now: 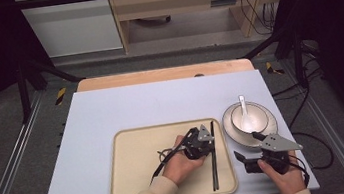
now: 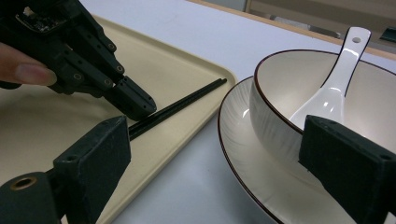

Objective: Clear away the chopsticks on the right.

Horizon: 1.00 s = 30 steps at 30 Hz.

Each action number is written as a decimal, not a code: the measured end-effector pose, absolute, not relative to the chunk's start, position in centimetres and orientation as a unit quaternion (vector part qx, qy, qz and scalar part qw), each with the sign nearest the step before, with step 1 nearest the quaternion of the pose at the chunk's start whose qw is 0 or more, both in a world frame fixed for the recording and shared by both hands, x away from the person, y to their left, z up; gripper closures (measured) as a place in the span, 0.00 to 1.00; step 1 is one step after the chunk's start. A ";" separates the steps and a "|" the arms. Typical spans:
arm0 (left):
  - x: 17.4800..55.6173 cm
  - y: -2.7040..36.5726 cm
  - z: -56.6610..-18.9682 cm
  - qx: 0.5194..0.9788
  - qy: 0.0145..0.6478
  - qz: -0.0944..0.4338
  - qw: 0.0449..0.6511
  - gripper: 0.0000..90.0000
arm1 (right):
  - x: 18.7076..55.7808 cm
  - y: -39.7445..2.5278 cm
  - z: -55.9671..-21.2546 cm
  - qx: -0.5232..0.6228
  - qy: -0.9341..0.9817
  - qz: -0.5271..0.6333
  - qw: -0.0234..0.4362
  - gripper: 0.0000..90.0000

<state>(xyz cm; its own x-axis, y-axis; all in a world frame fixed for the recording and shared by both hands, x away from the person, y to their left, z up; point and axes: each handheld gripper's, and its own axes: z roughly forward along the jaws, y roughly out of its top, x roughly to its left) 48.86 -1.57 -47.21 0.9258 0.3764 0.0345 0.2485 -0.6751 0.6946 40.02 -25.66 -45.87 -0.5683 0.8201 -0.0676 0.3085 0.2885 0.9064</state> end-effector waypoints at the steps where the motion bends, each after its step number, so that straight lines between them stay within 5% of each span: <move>1: 48.9 -1.5 -47.2 0.910 0.173 0.088 0.365 0.99 | 40.0 -25.7 -45.9 0.374 0.754 0.465 0.275 0.10; 30: 46.1 -1.0 -46.7 0.902 0.150 0.043 0.402 0.99 | 40.0 -25.6 -45.9 0.369 0.757 0.464 0.274 0.10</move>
